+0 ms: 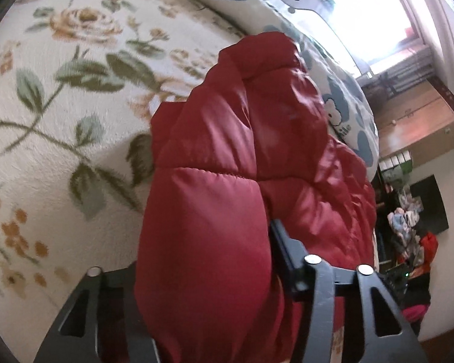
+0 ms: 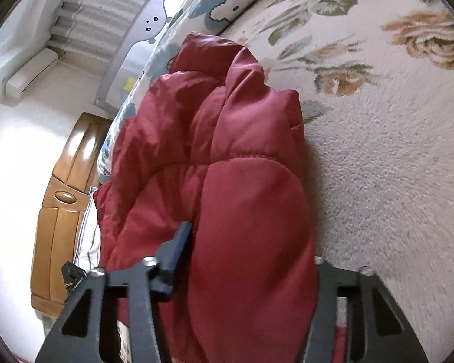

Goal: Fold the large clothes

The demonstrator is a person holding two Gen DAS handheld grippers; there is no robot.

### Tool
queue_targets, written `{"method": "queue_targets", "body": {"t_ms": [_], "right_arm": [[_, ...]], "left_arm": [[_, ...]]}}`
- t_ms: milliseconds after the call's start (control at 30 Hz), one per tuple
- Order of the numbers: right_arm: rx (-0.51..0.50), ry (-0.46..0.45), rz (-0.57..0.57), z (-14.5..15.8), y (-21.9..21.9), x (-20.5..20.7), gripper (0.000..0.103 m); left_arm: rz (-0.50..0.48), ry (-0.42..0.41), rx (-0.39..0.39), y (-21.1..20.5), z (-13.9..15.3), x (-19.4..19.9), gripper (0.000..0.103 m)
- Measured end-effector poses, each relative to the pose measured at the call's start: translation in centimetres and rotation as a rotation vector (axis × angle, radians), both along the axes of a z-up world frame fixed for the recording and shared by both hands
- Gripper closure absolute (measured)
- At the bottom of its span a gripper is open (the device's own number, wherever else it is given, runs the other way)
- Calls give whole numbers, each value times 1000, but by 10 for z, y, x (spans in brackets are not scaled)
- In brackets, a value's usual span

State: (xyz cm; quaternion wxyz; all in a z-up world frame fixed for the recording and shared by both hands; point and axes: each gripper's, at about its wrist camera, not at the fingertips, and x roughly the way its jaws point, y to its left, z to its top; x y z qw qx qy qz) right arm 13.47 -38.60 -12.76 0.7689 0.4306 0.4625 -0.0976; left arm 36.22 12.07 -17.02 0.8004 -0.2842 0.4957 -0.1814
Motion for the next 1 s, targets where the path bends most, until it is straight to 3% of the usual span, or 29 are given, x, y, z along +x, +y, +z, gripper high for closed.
{"method": "queue_targets", "body": {"t_ms": [167,600,833,1000], "right_arm": [[-14,-8,13,24,13,-15,65],[7,-10,87,70,61,-104,66],[21,-3,107,79,86,-140,66],[16,2,94,71,91,-154,62]], "left_arm": [[-28,-36,15,7,23,-28,63],[-93,-70,46,60,75,-172,66],[-95,-46,26,89,89,-230,66],[-67,-27,45,92,81,-246,62]]}}
